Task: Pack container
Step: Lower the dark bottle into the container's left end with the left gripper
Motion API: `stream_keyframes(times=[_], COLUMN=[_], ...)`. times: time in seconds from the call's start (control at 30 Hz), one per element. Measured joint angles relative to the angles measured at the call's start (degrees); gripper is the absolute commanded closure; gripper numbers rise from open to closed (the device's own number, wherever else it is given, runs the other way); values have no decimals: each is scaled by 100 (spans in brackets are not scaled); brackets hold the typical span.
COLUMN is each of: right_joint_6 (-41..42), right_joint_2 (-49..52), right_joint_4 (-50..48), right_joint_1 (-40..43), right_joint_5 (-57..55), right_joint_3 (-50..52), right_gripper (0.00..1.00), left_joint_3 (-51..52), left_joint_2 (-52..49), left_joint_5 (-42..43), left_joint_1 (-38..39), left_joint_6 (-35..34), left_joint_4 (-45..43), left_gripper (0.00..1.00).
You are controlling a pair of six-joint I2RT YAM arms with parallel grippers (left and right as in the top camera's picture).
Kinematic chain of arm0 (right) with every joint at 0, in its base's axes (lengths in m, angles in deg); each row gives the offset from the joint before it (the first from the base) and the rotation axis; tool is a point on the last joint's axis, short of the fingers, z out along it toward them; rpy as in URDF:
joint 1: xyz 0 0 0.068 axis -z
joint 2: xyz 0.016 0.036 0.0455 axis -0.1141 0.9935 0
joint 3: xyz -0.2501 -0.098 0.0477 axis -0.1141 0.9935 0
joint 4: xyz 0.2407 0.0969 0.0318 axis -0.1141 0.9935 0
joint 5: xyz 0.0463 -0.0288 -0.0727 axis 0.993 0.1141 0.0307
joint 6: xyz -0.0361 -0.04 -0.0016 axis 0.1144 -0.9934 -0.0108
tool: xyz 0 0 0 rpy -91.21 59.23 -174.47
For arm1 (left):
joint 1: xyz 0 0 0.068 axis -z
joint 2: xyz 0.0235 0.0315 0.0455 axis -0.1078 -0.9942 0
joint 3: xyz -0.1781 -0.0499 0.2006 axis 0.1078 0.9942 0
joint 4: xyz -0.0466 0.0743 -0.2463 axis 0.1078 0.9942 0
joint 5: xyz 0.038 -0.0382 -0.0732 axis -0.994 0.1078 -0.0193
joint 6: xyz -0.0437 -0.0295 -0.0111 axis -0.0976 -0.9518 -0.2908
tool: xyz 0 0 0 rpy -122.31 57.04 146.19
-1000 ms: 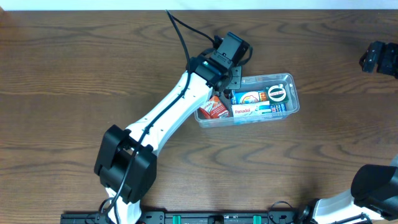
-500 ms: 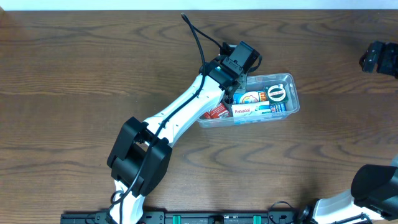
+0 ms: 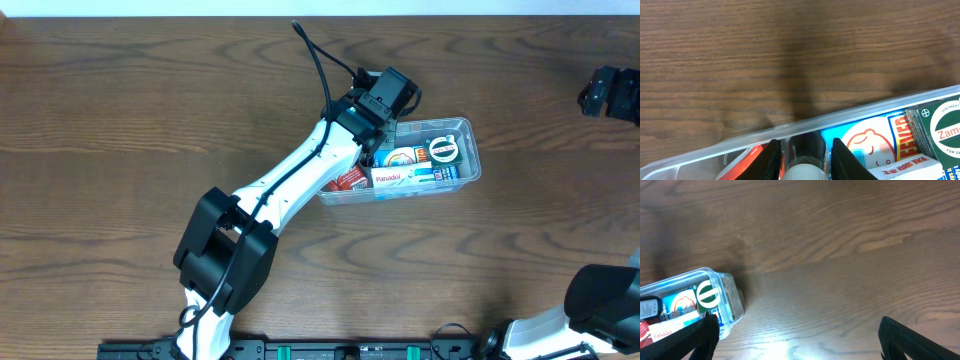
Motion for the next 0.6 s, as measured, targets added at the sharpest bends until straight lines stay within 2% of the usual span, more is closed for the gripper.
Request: stream_keyframes(times=[0.6], right_joint_6=[0], right_joint_2=[0], right_joint_4=[0], right_joint_1=[-2], right_joint_5=[0], right_joint_3=[0], right_gripper=[1], left_joint_3=[-15], left_joint_2=[-26], left_joint_5=[-184], left_joint_1=[33], left_joint_6=[2], left_joint_4=[55], left_gripper=[78])
